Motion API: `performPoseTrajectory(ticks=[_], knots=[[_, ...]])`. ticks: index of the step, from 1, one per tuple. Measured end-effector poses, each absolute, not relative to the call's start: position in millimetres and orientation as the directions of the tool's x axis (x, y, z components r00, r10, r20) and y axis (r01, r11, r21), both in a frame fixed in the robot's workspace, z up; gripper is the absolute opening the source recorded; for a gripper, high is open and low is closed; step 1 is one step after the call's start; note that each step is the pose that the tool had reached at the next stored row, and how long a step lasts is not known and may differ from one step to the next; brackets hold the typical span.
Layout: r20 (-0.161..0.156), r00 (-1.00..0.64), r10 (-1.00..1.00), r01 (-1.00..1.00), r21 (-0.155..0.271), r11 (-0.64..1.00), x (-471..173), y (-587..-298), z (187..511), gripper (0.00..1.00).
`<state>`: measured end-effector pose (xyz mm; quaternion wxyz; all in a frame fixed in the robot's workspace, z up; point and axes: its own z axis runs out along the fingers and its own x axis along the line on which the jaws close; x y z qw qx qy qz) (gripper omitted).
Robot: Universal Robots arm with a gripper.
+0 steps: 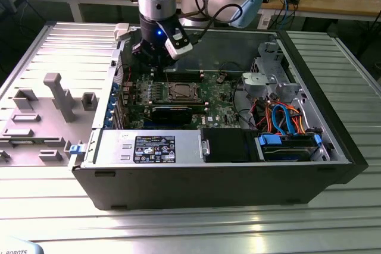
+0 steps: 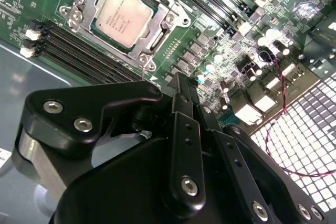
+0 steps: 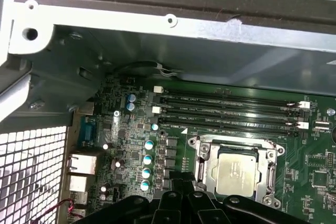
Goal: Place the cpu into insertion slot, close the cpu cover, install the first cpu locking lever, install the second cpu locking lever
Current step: 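Install the first cpu locking lever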
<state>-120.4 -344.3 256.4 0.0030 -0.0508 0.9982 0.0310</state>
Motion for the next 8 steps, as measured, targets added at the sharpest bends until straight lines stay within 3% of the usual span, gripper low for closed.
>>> performPoseTrajectory(ticks=[8], knots=[[-0.009,-0.995,-0.101,-0.101,0.062,0.993,-122.5,-331.9,256.4,0.11]])
